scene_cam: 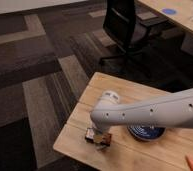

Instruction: Place the eraser on the white sponge

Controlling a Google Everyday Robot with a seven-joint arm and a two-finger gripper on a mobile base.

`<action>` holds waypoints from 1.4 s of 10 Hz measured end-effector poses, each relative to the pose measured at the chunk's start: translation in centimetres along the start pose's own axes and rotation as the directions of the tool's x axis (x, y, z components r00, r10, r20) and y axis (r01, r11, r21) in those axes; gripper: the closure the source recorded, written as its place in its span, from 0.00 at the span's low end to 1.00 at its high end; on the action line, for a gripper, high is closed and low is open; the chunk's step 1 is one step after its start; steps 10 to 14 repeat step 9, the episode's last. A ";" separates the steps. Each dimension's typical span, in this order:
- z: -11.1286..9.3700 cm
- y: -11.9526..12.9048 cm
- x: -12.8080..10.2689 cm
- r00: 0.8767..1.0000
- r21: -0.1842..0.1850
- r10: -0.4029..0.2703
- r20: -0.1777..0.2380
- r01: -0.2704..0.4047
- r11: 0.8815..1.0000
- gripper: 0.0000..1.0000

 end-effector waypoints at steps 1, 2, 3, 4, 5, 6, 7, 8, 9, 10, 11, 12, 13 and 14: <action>0.0 0.0 0.0 1.000 0.000 0.000 0.000 0.000 1.000 0.74; 0.0 0.0 0.0 1.000 0.000 0.000 0.000 0.000 1.000 0.62; 0.0 0.0 0.0 1.000 0.000 0.000 0.000 0.000 1.000 0.47; 0.0 0.0 0.0 1.000 0.000 0.000 -0.001 0.000 1.000 0.29; 0.0 0.0 0.0 1.000 0.000 0.000 -0.001 0.000 1.000 0.23; 0.0 0.0 0.1 1.000 -0.001 0.000 -0.002 0.000 1.000 0.20; 0.2 0.1 0.2 1.000 -0.003 0.000 -0.003 0.000 1.000 0.20; 0.3 -0.1 0.5 1.000 -0.001 0.003 -0.007 -0.003 1.000 0.20; 0.2 -0.1 0.4 1.000 -0.002 0.003 -0.006 -0.003 1.000 0.20; 0.2 -0.1 0.4 1.000 -0.002 0.003 -0.006 -0.003 1.000 0.20; 0.2 -0.1 0.4 1.000 -0.002 0.003 -0.006 -0.003 1.000 0.20; 0.2 -0.1 0.4 1.000 -0.002 0.003 -0.006 -0.003 1.000 0.20; 0.2 -0.1 0.4 1.000 -0.002 0.003 -0.006 -0.003 1.000 0.20; 0.2 -0.1 0.4 1.000 -0.002 0.003 -0.006 -0.003 1.000 0.20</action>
